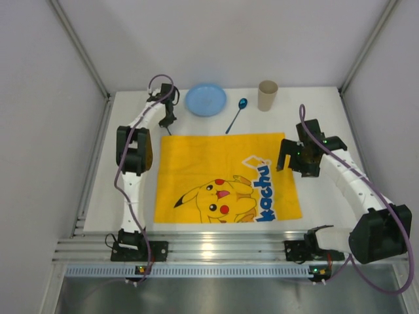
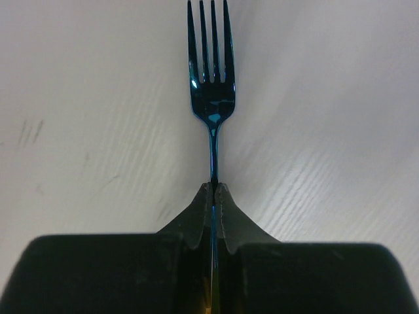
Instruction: Set the dinner table for one person
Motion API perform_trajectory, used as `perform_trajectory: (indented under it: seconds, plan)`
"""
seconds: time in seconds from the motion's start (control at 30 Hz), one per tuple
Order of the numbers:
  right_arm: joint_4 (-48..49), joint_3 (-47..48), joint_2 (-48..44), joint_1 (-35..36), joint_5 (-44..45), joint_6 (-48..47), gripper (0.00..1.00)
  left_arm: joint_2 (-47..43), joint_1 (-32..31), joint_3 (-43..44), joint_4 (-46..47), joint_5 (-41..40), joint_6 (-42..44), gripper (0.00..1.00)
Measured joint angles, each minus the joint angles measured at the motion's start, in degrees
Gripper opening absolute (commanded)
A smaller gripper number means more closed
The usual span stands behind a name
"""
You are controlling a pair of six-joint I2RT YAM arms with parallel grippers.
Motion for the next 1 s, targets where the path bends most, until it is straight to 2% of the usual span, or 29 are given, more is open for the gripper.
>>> perform_trajectory:
  seconds: [0.13,0.47,0.7,0.87,1.0]
  plan:
    - [1.0,-0.9,0.0,0.0,-0.8,0.0,0.98,-3.9,0.5,-6.4,1.0,-2.0,2.3,0.0]
    - [1.6,-1.0,0.0,0.0,-3.7,-0.2,0.98,-10.3,-0.3,-8.7,1.0,-12.3,8.1,0.0]
    - [1.7,-1.0,0.0,0.0,-5.2,-1.0,0.98,-18.0,-0.6,-16.0,2.4,-18.6,12.0,0.0]
    - [1.7,-1.0,0.0,0.0,-6.3,-1.5,0.98,-22.3,-1.0,-21.7,2.4,-20.2,13.9,0.0]
    - [1.7,-1.0,-0.1,0.0,-6.8,-1.8,0.98,-27.4,-2.2,-25.9,2.1,-18.1,14.3,0.0]
